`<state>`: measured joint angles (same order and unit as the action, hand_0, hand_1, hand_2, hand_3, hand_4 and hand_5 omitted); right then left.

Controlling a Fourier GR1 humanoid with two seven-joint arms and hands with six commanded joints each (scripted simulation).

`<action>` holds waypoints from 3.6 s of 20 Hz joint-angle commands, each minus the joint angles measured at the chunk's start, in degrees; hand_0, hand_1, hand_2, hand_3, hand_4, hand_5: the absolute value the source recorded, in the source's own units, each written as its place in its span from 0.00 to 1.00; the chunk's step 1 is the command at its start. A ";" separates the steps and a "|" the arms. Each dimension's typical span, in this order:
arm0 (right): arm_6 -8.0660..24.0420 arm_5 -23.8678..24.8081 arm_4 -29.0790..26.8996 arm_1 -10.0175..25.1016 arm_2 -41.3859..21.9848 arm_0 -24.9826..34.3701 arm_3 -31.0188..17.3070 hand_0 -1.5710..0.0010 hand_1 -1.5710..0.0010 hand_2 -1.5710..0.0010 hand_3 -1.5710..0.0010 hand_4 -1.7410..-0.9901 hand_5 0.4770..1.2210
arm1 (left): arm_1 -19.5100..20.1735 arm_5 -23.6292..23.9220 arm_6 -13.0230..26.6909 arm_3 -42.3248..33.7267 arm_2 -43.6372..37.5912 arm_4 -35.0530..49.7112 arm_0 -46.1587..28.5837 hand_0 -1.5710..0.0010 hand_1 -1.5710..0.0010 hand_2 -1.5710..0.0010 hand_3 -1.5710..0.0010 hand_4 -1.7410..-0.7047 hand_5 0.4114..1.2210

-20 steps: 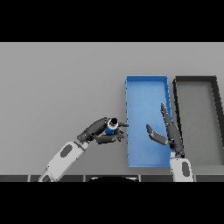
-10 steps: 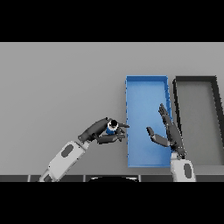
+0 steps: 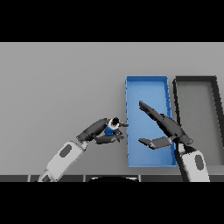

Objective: Pick up the blue pipe and place it into the blue bin.

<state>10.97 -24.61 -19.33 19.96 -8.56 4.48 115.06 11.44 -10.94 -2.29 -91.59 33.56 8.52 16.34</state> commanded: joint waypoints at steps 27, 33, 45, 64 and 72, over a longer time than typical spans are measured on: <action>11.46 -10.51 -3.36 -9.68 -12.76 30.42 -15.93 0.56 0.54 0.55 0.64 0.38 0.10 | 0.07 -2.36 1.09 1.67 -0.14 -5.59 2.43 0.44 0.47 0.49 0.58 0.13 1.00; 13.48 -7.66 -5.18 -12.53 -13.53 30.51 -16.75 0.15 0.14 0.14 0.19 0.37 0.56 | -2.66 -2.84 -1.39 1.36 -1.95 0.41 0.11 0.14 0.15 0.15 0.66 0.03 0.99; 13.32 -12.12 -0.34 -16.40 -11.38 26.06 -12.32 0.01 0.01 0.01 0.01 0.35 0.97 | 0.03 -6.76 -4.07 3.26 -0.38 -3.45 2.69 0.50 0.59 0.58 0.83 0.47 1.00; 19.44 -8.65 -11.02 -21.89 -6.34 27.72 -13.16 0.00 0.00 0.00 0.00 0.33 1.00 | -0.05 -4.77 5.93 2.50 -2.16 -5.65 0.75 0.99 0.99 0.99 1.00 0.83 0.20; 23.62 6.13 -28.12 -13.91 -3.88 41.38 -12.93 0.00 0.00 0.00 0.00 0.33 1.00 | 0.75 -5.35 6.35 1.57 -1.86 -5.47 -0.03 1.00 1.00 1.00 1.00 0.85 0.11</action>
<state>34.27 -18.47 -47.46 6.09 -12.40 45.99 102.15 12.20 -16.31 3.96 -90.01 31.70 3.06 16.32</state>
